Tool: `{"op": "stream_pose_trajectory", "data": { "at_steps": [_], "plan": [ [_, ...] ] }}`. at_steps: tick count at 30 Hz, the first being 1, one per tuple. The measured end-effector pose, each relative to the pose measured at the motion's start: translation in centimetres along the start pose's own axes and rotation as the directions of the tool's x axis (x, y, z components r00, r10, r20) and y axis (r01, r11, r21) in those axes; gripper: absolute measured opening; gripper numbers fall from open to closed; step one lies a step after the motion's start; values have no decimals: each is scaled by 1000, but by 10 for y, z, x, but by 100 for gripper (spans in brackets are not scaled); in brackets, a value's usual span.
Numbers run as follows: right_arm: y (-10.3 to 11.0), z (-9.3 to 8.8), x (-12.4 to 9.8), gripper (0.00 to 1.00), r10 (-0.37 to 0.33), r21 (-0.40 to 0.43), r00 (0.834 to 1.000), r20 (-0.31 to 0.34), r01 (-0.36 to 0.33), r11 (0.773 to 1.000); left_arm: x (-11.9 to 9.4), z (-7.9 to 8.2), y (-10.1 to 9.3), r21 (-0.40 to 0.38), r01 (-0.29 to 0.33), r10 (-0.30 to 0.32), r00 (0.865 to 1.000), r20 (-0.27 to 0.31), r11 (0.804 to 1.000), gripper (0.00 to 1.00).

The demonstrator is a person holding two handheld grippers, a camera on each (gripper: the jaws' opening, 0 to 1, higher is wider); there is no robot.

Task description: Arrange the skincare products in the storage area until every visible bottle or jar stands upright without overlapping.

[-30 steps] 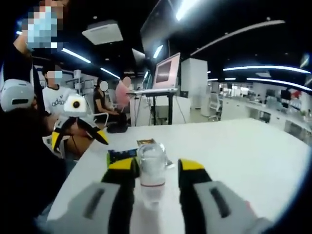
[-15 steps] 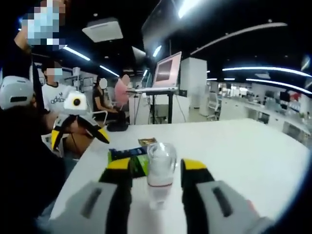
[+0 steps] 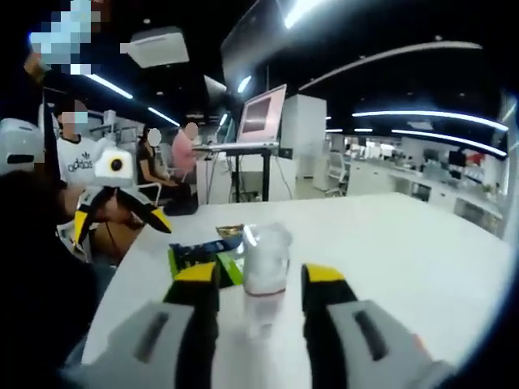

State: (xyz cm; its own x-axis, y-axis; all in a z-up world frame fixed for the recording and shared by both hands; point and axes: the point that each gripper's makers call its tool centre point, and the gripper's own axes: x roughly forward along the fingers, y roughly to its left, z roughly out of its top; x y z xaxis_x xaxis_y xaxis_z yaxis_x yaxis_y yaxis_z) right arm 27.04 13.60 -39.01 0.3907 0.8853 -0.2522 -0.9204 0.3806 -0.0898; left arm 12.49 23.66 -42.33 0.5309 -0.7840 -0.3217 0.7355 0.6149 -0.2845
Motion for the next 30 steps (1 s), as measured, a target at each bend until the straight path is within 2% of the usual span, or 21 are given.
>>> {"op": "stream_pose_trajectory", "data": {
  "at_steps": [9, 16, 22, 30],
  "plan": [
    [-4, 2, -4, 41, -100, 35, 995, 16, 100, 994, -2, 0, 0, 0, 11, -11, 1000, 2, 1000, 94],
    [3, 3, -2, 41, -154, 17, 988, 16, 154, 988, -4, 2, 0, 5, 21, -21, 1000, 6, 1000, 94],
    [0, -2, -5, 41, -226, 6, 974, -6, 226, 974, -4, 2, -1, 7, 34, -34, 999, 12, 999, 94],
    [0, -5, -8, 42, -297, 56, 955, 19, 296, 954, -8, 0, 2, 4, 41, -41, 999, 10, 999, 94]
  ]
}}
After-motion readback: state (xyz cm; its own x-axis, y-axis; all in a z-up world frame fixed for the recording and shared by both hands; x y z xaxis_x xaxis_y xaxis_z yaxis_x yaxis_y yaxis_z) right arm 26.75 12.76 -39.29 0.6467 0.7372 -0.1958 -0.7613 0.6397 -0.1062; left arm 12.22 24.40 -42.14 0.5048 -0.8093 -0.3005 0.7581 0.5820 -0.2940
